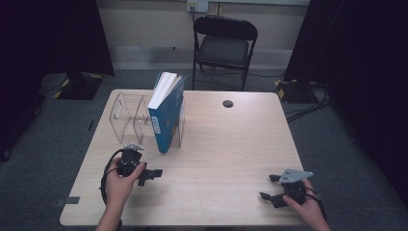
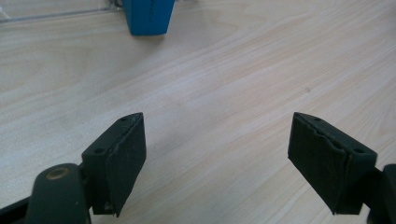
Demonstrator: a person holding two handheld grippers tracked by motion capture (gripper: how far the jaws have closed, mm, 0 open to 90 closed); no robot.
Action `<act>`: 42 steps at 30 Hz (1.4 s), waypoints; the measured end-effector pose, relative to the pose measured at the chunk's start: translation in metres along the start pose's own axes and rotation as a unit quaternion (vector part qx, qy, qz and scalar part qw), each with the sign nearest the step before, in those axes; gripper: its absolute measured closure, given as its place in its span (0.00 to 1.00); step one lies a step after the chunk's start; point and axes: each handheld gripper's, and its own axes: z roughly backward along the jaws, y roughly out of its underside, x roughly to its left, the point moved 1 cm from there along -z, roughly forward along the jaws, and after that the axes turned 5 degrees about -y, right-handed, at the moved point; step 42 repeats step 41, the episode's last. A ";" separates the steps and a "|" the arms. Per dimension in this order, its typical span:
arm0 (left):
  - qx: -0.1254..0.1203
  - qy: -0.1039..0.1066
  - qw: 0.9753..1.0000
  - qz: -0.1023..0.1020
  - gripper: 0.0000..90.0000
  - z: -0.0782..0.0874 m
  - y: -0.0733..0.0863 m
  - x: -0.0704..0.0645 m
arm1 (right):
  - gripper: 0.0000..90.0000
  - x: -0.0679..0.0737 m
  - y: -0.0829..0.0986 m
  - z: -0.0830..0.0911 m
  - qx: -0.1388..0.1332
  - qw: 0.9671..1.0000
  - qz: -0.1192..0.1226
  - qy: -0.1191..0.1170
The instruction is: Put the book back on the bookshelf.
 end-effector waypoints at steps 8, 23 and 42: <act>0.013 -0.005 1.000 -0.009 0.21 -0.011 0.010 -0.002 | 0.21 0.000 0.000 0.000 0.000 1.000 0.000 0.000; 0.011 -0.025 0.999 -0.034 0.20 -0.020 0.024 -0.005 | 0.21 0.000 0.000 0.000 0.000 1.000 0.000 0.000; 0.013 -0.051 0.996 -0.068 0.16 -0.023 0.027 -0.014 | 0.21 0.000 0.000 0.000 0.000 1.000 0.000 0.000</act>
